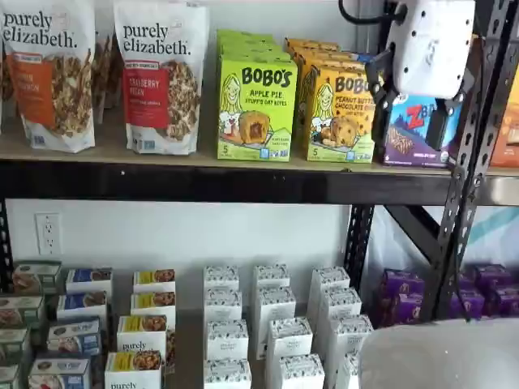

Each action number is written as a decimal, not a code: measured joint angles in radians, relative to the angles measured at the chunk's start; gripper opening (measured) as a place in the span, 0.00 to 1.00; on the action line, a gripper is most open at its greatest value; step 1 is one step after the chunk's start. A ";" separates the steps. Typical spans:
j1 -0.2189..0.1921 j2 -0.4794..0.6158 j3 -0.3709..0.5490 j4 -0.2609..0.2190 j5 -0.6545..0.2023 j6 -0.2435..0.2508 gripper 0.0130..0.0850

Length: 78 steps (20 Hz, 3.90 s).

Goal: Pick the green box on the top shelf, the fourth from the left

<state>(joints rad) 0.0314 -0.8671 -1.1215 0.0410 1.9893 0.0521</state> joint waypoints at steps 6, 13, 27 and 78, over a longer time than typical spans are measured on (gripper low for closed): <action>-0.022 -0.034 0.029 0.028 -0.057 -0.013 1.00; 0.007 -0.026 0.030 0.027 -0.061 0.015 1.00; 0.150 0.022 0.024 0.000 -0.178 0.145 1.00; 0.257 0.304 -0.097 -0.024 -0.606 0.225 1.00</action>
<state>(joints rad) 0.2881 -0.5633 -1.2189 0.0166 1.3834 0.2771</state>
